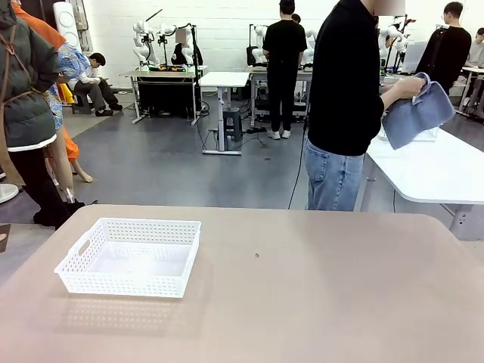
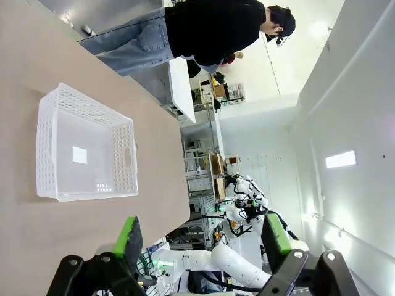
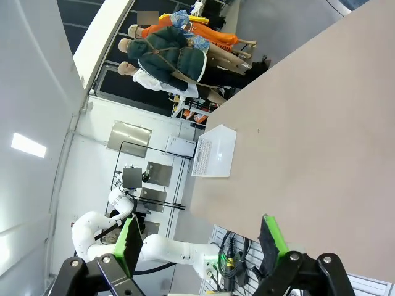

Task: Clean and organize the cups into the basket.
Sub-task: Pick up the Organizing basket and move it to the center of the table, then pick up the Reusable plastic cup from the right side of the table and place it inside the Organizing basket.

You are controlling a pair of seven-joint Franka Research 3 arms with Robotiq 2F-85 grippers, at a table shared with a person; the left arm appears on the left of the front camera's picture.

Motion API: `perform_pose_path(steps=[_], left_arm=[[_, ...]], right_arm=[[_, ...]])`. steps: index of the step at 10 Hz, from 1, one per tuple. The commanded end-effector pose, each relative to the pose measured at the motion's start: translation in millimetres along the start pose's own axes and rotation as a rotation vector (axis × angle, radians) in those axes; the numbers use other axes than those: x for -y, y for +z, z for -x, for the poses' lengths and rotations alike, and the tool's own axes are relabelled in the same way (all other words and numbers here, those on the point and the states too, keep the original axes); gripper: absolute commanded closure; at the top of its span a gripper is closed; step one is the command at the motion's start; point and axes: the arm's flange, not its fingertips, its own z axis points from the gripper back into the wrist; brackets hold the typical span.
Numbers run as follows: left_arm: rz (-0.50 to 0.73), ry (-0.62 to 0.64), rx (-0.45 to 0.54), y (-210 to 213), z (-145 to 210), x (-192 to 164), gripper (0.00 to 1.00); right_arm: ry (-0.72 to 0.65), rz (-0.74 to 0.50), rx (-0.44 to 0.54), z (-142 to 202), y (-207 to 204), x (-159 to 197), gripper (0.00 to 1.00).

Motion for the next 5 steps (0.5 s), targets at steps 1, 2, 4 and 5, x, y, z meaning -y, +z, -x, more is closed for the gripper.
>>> perform_pose_path(steps=[1, 2, 4, 5], left_arm=[[0.011, -0.005, 0.004, 2.2, 0.6, 0.6, 0.00], [0.011, -0.005, 0.004, 2.2, 0.6, 0.6, 0.00], [0.011, -0.005, 0.004, 2.2, 0.6, 0.6, 0.00], [0.011, -0.005, 0.004, 2.2, 0.6, 0.6, 0.00]], right_arm=[[0.015, -0.016, -0.002, -3.3, -0.5, 0.8, 0.00], [0.015, -0.016, -0.002, -3.3, -0.5, 0.8, 0.00], [0.015, -0.016, -0.002, -3.3, -0.5, 0.8, 0.00], [0.015, -0.016, -0.002, -3.3, -0.5, 0.8, 0.00]])
